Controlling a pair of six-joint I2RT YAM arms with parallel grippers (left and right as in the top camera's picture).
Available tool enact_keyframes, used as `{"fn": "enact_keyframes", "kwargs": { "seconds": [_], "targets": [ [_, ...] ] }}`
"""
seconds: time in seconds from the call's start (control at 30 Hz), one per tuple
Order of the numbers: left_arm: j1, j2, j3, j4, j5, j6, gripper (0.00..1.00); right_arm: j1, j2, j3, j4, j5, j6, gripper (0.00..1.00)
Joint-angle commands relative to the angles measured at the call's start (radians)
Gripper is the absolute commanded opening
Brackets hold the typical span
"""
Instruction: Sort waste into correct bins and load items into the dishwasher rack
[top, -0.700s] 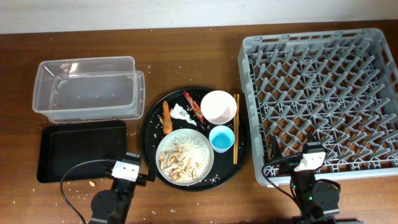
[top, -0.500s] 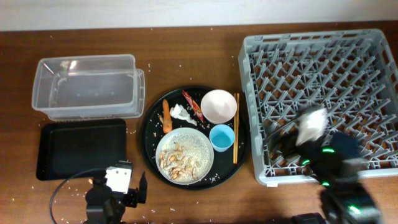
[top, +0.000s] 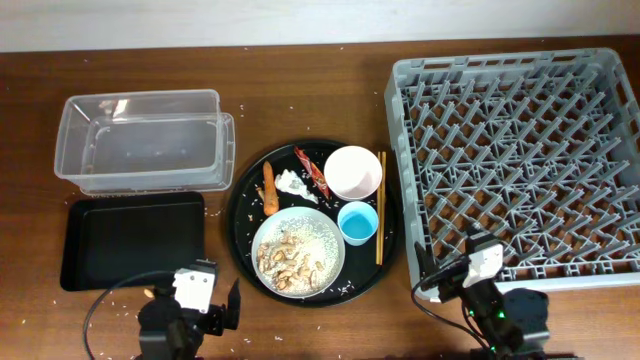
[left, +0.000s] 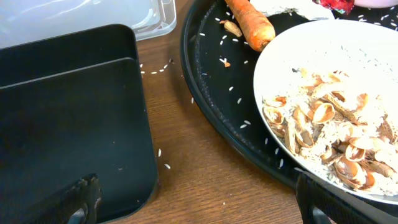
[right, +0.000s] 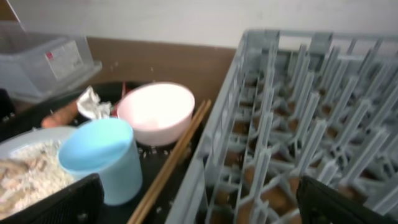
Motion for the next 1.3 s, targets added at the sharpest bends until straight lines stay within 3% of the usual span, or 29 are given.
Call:
{"fn": "enact_keyframes", "kwargs": {
  "seconds": [0.0,0.67,0.8,1.03,1.2,1.27],
  "targets": [
    [0.005,-0.005,-0.004,-0.008,0.014,-0.005,0.99,0.003,-0.019,-0.018,0.027,0.010,0.018,0.98],
    [0.005,-0.005,-0.004,-0.008,0.014,-0.005,0.99,0.003,-0.016,-0.018,0.031,0.010,0.018,0.98],
    [0.005,-0.005,-0.003,-0.011,-0.142,0.036,0.99,0.003,-0.016,-0.018,0.027,0.005,0.018,0.98],
    [0.005,-0.005,-0.003,-0.011,-0.205,0.036,0.99,0.003,-0.016,0.018,0.119,-0.103,0.038,0.98],
    [0.005,-0.005,-0.003,-0.010,-0.212,0.037,0.99,0.003,-0.008,0.116,0.091,-0.103,0.064,0.98],
    [0.005,-0.005,-0.003,-0.007,-0.300,0.036,0.99,0.003,0.011,0.157,0.059,-0.104,0.067,0.98]
  ]
}}
